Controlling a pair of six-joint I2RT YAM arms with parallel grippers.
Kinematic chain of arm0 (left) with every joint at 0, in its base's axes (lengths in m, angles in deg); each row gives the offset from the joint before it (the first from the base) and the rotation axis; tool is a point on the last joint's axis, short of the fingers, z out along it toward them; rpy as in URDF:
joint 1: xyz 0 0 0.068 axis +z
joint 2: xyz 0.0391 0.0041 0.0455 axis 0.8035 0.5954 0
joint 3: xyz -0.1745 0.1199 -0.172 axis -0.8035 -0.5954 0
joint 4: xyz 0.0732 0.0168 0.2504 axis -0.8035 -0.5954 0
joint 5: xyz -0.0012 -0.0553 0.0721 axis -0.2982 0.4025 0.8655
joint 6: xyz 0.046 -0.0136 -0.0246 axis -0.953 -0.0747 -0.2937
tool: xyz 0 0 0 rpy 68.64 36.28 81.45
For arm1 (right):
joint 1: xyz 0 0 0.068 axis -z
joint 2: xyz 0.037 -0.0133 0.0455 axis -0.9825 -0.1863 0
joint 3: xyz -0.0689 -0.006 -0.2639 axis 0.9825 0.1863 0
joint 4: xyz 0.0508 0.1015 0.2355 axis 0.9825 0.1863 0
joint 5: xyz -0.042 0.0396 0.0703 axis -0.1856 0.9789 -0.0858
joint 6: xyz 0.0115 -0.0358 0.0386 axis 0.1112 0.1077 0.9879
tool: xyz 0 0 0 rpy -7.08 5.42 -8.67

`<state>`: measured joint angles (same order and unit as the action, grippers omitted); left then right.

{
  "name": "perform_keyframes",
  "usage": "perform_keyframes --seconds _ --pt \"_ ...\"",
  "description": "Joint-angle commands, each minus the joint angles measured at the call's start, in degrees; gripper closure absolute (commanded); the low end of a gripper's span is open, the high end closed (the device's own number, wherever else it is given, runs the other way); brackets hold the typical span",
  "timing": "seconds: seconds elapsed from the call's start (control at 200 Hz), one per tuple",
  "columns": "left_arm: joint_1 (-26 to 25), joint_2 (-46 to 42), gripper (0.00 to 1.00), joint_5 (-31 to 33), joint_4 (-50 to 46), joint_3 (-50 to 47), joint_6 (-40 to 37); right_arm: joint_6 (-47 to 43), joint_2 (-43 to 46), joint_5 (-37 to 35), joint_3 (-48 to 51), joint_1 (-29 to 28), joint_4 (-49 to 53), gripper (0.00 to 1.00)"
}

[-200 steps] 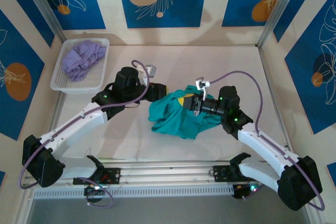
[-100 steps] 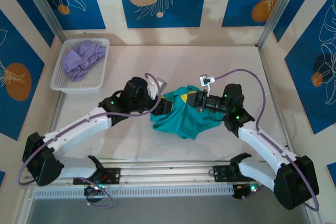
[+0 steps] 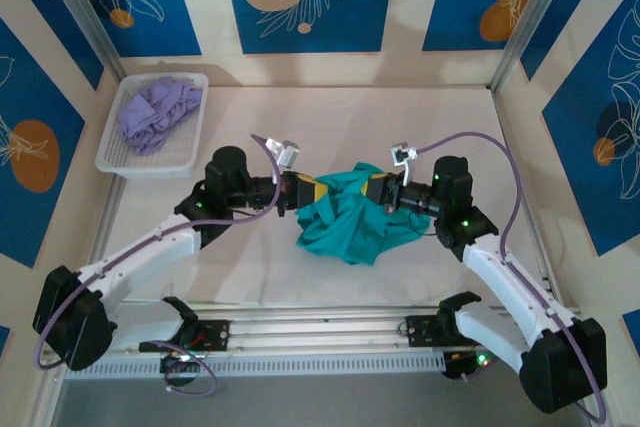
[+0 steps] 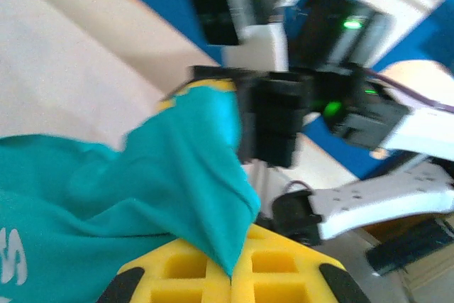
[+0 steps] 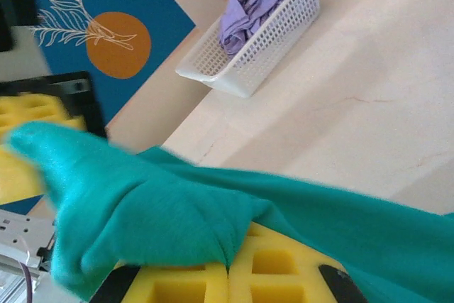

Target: Fold the inside-out t-shirt

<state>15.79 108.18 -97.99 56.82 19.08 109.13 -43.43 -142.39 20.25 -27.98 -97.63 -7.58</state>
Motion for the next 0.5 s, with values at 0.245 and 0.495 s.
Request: perform_keyframes --seconds 0.245,0.495 --pt "0.07 -1.24 1.0 -8.72 6.94 -0.1 2.99 -3.77 -3.68 -15.24 -11.51 0.35 27.6 0.7" --pt "0.22 -0.97 1.0 -2.09 -1.16 2.21 -0.2 -10.2 11.74 -12.66 -6.86 -1.04 28.82 0.61"
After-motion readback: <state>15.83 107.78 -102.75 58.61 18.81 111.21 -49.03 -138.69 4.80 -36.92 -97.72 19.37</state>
